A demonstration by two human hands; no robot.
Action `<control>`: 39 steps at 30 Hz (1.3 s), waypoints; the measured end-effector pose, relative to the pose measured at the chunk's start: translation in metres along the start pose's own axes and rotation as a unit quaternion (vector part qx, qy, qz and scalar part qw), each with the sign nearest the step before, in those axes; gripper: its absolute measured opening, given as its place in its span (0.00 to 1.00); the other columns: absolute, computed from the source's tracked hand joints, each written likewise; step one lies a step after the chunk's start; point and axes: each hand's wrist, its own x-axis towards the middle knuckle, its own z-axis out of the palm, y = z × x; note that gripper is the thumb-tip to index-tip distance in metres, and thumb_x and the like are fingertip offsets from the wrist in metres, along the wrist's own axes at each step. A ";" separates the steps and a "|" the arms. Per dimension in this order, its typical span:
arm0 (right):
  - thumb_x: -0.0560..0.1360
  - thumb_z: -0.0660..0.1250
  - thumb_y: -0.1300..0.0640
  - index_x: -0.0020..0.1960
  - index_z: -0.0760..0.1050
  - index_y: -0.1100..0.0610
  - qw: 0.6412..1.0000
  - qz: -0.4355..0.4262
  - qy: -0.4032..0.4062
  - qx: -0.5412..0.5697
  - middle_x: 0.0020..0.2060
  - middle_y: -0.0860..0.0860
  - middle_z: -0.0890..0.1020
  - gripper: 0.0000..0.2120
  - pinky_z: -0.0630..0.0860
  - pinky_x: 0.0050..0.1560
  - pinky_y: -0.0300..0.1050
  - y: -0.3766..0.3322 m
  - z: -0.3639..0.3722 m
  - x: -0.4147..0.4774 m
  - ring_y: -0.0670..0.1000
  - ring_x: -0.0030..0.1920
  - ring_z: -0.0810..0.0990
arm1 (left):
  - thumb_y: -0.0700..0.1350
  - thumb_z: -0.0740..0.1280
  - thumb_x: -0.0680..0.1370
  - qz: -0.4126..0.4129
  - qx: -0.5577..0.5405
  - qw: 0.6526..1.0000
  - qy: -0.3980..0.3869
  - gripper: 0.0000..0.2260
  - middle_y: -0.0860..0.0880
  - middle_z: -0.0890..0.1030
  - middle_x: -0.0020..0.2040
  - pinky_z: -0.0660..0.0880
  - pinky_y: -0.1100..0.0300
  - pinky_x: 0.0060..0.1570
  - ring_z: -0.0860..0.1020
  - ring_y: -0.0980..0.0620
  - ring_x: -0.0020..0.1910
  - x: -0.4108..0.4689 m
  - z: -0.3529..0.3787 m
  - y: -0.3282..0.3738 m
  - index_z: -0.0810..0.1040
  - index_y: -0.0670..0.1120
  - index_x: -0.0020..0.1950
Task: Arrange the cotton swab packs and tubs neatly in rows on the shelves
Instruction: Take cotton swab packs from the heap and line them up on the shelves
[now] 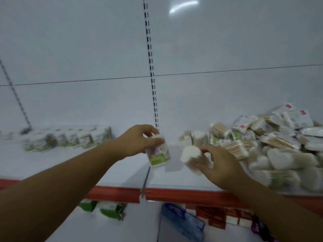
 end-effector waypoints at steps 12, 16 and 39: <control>0.77 0.60 0.72 0.61 0.74 0.53 0.737 0.102 -0.175 0.645 0.53 0.54 0.83 0.20 0.81 0.36 0.45 -0.227 0.106 0.000 0.62 0.43 0.85 | 0.53 0.71 0.74 -0.117 -0.191 0.968 0.117 0.16 0.48 0.78 0.33 0.75 0.55 0.40 0.78 0.49 0.35 -0.160 -0.120 -0.101 0.80 0.40 0.47; 0.79 0.54 0.65 0.57 0.77 0.57 0.619 0.171 -0.228 0.732 0.47 0.58 0.85 0.15 0.82 0.39 0.51 -0.309 0.154 0.000 0.65 0.46 0.84 | 0.51 0.70 0.73 -0.142 -0.255 0.940 0.177 0.17 0.39 0.84 0.49 0.80 0.50 0.47 0.83 0.43 0.45 -0.204 -0.173 -0.159 0.80 0.40 0.55; 0.70 0.72 0.70 0.63 0.69 0.41 0.819 0.042 -0.203 0.535 0.51 0.41 0.81 0.32 0.81 0.50 0.46 -0.353 0.302 0.145 0.48 0.50 0.84 | 0.47 0.77 0.67 -0.123 -0.156 0.969 0.147 0.10 0.51 0.82 0.51 0.79 0.59 0.45 0.83 0.52 0.45 -0.095 -0.279 -0.316 0.84 0.52 0.47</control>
